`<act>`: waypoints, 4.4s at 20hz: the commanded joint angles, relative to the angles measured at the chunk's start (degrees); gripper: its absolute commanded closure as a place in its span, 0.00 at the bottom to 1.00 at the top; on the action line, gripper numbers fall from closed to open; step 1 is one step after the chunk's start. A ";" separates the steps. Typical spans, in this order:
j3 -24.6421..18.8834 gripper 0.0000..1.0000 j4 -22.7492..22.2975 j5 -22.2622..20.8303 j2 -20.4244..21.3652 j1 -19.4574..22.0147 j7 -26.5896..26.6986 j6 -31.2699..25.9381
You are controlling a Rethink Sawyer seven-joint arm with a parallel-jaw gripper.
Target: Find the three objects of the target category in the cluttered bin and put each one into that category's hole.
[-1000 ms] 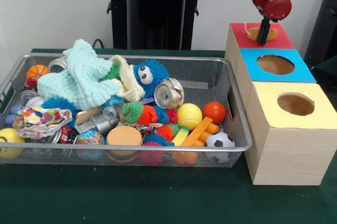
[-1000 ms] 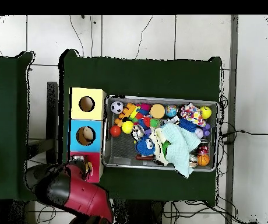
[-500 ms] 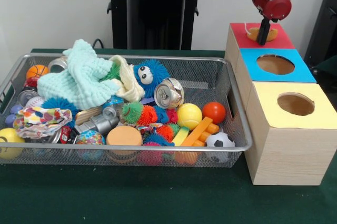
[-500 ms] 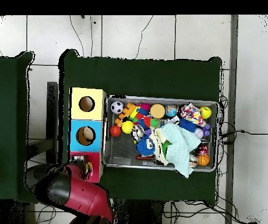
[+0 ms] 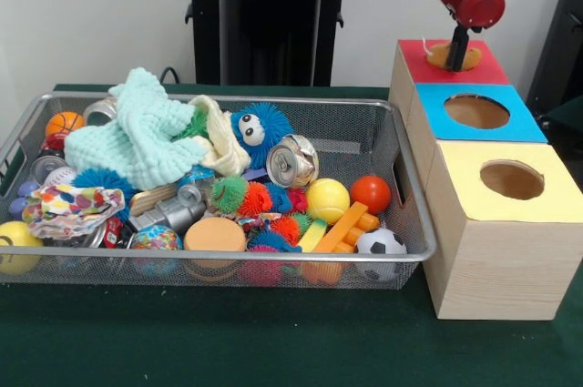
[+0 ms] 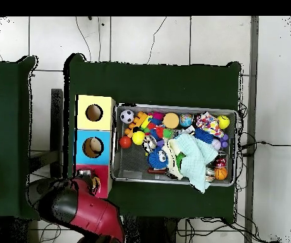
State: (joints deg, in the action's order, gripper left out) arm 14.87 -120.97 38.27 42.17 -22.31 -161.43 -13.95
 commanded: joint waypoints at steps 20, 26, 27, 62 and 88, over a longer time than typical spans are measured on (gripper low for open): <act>-5.29 1.00 -6.38 1.05 1.88 2.34 -8.28 -2.96; -3.95 1.00 -7.74 0.61 2.84 0.26 -9.43 -4.53; -3.83 1.00 -7.70 0.61 2.77 0.00 -9.58 -4.65; -14.37 1.00 -3.96 4.62 -10.21 4.31 -11.36 13.11; 3.04 1.00 -1.08 -9.19 7.36 2.76 -5.84 -15.19</act>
State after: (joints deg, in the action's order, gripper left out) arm 11.60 -126.13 34.53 45.18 -18.84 -161.43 -16.02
